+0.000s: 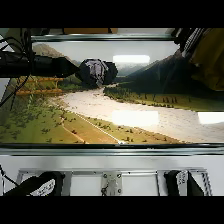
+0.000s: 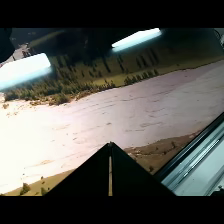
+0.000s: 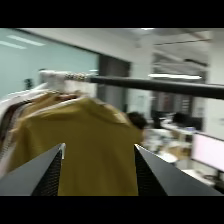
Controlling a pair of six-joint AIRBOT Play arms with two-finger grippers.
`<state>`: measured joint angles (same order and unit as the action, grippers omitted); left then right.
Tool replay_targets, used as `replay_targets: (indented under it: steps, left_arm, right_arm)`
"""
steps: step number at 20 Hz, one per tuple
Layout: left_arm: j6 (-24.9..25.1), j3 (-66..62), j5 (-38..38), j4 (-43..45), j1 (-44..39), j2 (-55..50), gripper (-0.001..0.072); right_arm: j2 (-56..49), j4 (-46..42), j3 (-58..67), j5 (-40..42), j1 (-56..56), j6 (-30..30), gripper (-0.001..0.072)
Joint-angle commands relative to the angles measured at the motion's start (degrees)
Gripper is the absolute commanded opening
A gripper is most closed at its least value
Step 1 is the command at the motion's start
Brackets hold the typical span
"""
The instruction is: Fold the clothes and pants, and hang the long-sleeved shirts on hangers.
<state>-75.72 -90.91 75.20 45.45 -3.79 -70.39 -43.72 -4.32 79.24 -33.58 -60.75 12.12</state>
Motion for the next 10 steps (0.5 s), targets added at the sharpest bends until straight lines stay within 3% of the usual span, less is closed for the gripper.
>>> replay_targets:
  steps: [1,3,7,10]
  left_arm:
    - [2.4,0.6,-0.4,0.0,0.0,0.2,0.0012]
    - [2.4,5.3,-2.2,0.0,0.0,2.1,0.0012]
    - [2.4,19.5,-7.4,-0.5,0.0,8.1,0.0012]
    - [2.4,26.0,-8.2,-0.5,0.0,11.0,0.0012]
  right_arm:
    - [-1.2,0.0,-2.2,-23.7,8.1,4.3,0.0473]
    - [-2.2,-6.7,-4.8,-27.2,18.6,5.6,0.0472]
    - [-4.0,-28.0,-12.4,-28.3,45.9,16.6,0.0472]
    - [-6.4,-33.3,-19.3,-28.2,62.9,19.6,0.0472]
